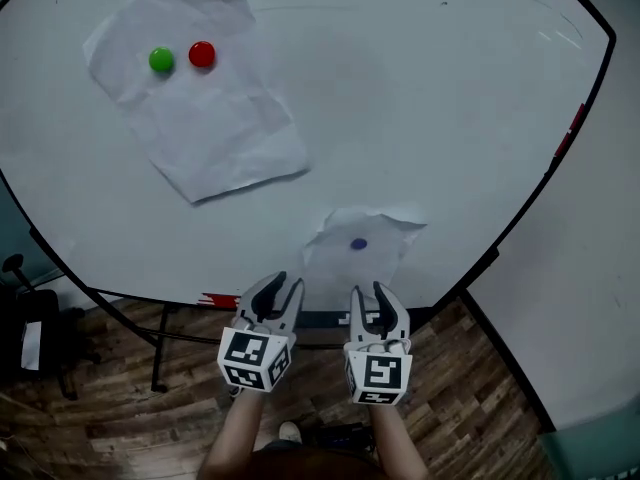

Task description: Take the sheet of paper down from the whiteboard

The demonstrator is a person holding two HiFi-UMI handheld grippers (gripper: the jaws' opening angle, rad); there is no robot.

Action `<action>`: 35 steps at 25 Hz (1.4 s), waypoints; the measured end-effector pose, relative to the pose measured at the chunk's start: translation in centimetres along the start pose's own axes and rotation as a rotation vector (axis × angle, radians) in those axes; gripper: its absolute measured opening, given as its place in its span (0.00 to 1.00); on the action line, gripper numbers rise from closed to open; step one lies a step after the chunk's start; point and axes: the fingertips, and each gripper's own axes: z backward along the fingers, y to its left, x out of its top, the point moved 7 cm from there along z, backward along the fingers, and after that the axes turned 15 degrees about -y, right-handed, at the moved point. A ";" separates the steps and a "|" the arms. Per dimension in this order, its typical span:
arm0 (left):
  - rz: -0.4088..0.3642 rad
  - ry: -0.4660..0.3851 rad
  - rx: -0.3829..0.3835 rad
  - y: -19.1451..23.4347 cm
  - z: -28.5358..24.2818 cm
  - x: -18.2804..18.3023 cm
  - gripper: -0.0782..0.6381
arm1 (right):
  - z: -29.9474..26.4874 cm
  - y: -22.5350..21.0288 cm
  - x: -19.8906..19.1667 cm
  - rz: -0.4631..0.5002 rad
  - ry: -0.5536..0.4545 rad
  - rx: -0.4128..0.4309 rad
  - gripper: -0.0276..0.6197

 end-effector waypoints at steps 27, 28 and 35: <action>0.036 -0.037 -0.098 0.7 -5.9 -0.3 0.23 | -7.2 -0.4 -1.1 0.090 -0.078 -0.058 0.27; 0.037 -0.038 -0.094 0.8 -6.0 -0.3 0.23 | -7.4 -0.4 -1.1 0.093 -0.079 -0.058 0.27; 0.061 -0.043 -0.096 1.2 -6.3 0.0 0.17 | -7.7 -0.3 -1.1 0.130 -0.099 -0.073 0.25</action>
